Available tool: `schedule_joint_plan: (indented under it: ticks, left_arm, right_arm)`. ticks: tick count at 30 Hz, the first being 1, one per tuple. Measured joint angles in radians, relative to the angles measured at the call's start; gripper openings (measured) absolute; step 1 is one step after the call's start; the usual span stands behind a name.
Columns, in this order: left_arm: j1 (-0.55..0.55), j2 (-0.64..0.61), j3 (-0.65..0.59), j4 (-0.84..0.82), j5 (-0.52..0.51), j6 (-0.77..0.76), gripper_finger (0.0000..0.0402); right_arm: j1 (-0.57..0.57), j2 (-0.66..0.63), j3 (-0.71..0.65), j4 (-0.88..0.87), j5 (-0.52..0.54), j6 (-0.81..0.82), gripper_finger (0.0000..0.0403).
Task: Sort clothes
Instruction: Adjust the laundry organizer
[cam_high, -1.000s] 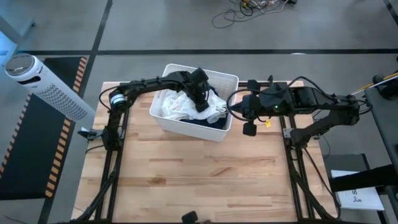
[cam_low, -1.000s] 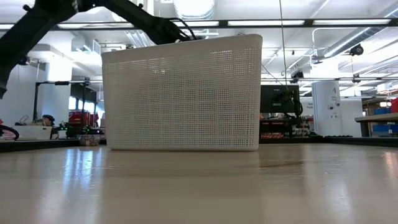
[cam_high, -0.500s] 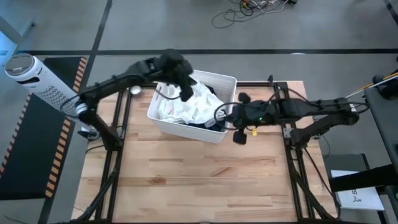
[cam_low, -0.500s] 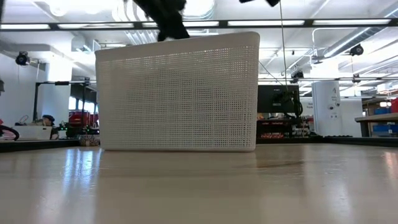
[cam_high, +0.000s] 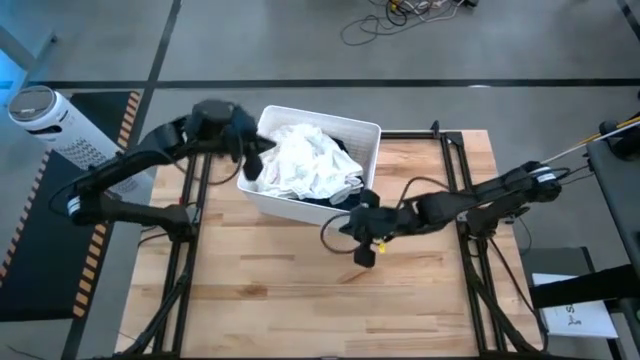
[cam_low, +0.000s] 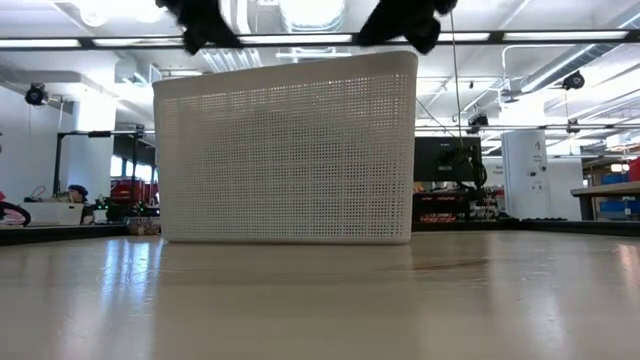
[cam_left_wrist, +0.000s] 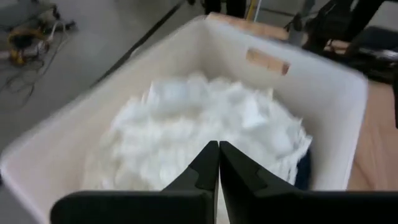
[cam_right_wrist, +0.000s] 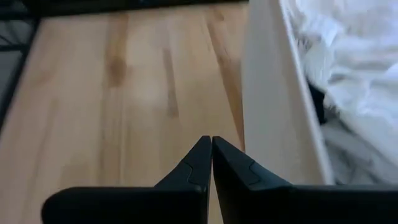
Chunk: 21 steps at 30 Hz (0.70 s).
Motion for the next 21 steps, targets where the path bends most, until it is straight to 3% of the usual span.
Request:
schedule_joint_plan:
  ticks: [6, 13, 21]
  left_arm:
    - [-0.002, -0.187, -0.273, 0.087, -0.050, -0.067, 0.0000]
    - [-0.007, -0.299, -0.514, 0.204, -0.130, -0.107, 0.0000]
    - [-0.021, -0.381, -0.586, 0.271, -0.178, -0.145, 0.0000]
  right_arm:
    - [-0.022, 0.060, 0.009, -0.123, 0.117, 0.105, 0.0000]
    - [-0.091, 0.056, 0.013, -0.308, 0.267, 0.232, 0.0000]
    - [-0.081, -0.031, 0.014, -0.319, 0.278, 0.202, 0.0000]
